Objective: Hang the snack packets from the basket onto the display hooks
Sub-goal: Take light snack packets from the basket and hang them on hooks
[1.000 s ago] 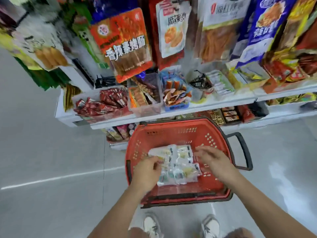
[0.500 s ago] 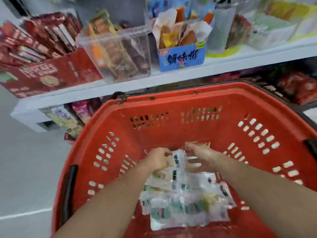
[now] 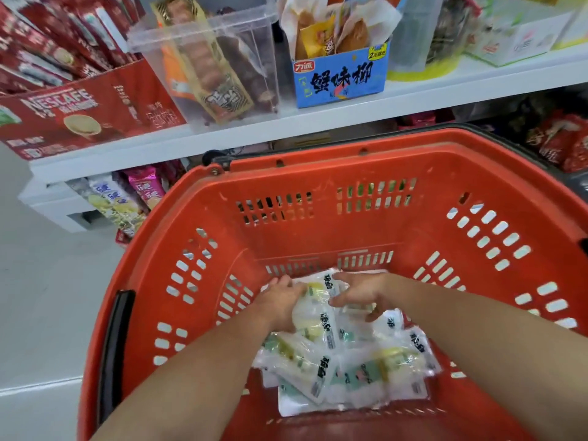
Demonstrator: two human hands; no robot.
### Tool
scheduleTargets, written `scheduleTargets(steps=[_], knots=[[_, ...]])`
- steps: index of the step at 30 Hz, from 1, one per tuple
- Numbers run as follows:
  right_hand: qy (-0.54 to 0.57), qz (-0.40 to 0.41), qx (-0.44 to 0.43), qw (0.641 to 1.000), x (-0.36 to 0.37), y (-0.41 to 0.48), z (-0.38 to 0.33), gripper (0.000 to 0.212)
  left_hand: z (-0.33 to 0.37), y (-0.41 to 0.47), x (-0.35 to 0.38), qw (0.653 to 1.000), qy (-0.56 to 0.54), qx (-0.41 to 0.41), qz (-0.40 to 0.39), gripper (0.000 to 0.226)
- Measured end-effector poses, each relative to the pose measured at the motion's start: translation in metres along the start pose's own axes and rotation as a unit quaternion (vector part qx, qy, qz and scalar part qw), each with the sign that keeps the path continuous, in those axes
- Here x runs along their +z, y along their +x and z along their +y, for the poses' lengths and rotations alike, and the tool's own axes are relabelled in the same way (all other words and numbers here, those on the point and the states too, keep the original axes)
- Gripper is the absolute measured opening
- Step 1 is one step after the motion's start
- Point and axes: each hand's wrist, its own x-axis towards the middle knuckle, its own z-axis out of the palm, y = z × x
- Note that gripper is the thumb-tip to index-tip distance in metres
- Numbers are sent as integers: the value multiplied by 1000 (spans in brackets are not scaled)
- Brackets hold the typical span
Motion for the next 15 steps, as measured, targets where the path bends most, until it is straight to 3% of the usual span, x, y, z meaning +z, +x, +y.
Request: scheduleTargets(steps=[4,9,11,15], knots=[[-42,9,-34,998,8,3,-5,64,2,1,4,999,-20,22,-26,121],[7,24,-59,998,9,12,-2,40,7,0,4,1000,12,-15,-12,130],[60,10,-61,996,7,12,-5,32,6,1,2,999,31,-28,14,118],[120,-6,-105,987,-1,4,-14,18,-1,-1,-12,997,1,-47,61,62]])
